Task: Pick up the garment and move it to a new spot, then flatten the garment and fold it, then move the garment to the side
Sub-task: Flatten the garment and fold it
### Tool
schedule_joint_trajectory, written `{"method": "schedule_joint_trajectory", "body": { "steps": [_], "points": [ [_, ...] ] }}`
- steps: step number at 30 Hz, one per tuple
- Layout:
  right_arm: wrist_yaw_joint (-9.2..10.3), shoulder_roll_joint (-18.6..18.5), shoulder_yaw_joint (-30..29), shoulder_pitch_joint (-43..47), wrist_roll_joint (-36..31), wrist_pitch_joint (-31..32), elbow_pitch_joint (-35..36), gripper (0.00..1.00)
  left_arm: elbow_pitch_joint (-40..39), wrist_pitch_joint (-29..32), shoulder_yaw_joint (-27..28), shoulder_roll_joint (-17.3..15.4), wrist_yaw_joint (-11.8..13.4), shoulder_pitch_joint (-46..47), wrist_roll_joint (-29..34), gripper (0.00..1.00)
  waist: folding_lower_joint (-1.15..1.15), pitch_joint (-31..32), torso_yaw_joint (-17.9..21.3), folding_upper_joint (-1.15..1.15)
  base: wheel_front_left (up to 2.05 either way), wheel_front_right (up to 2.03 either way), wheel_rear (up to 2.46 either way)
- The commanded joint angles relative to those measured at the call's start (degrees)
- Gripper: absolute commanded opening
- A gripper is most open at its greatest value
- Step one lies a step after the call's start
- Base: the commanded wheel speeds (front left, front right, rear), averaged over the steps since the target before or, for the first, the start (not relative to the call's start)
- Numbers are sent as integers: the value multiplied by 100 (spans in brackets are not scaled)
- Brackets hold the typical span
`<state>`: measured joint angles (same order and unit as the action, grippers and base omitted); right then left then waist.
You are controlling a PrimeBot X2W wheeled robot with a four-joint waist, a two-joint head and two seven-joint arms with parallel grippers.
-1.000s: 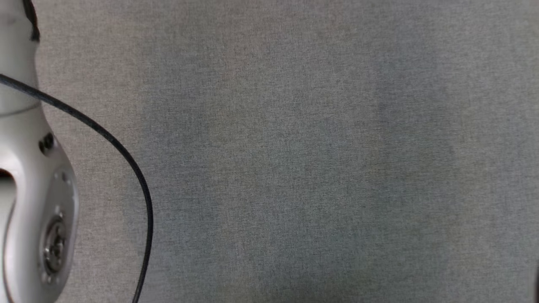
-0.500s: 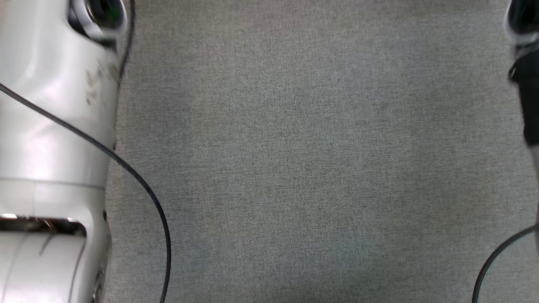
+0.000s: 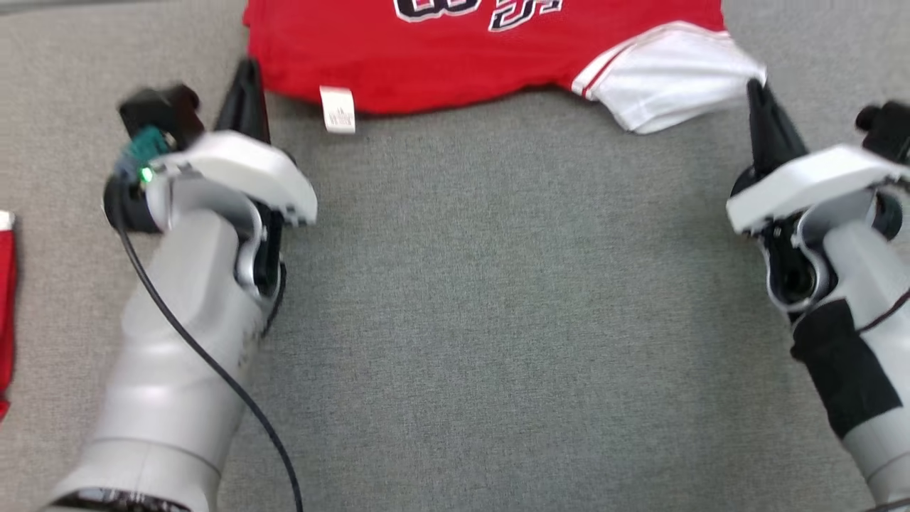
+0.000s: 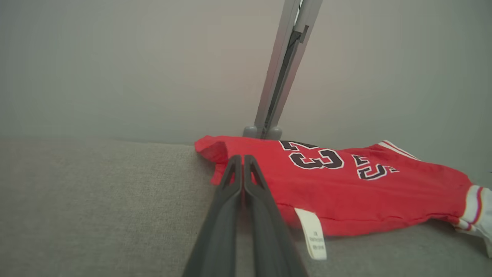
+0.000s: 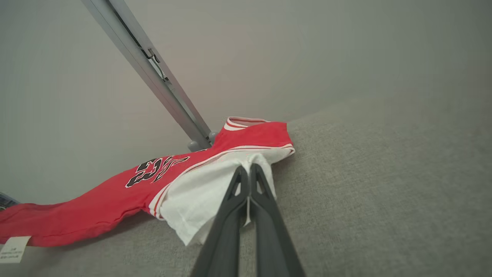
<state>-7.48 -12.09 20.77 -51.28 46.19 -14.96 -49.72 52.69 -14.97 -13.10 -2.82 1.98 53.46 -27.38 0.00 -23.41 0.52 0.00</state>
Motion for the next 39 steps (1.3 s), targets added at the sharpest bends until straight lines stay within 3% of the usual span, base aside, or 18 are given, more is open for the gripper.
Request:
{"method": "schedule_joint_trajectory", "body": {
  "steps": [1,5,21,30,39],
  "points": [
    [-3,-44,55,137,101,33,-46,0,41,-14,-45,-26,-52,-150,104,0,0,261,30,0,0,0,0],
    [-3,-98,416,632,498,291,-61,0,198,-15,-203,-79,-33,-655,416,0,0,608,53,0,0,0,0],
    [-3,-524,1169,1837,1840,1375,348,0,688,-14,-368,-63,-77,-2004,621,0,0,1831,82,0,0,0,0],
    [-3,-1028,1245,2346,2715,2618,956,0,572,-13,-515,-359,-238,-2623,772,0,0,2382,121,0,0,0,0],
    [-3,-1485,1222,2806,3234,3591,1522,0,535,444,-917,-683,-464,-3063,994,0,0,2574,127,0,0,0,0]
  ]
}}
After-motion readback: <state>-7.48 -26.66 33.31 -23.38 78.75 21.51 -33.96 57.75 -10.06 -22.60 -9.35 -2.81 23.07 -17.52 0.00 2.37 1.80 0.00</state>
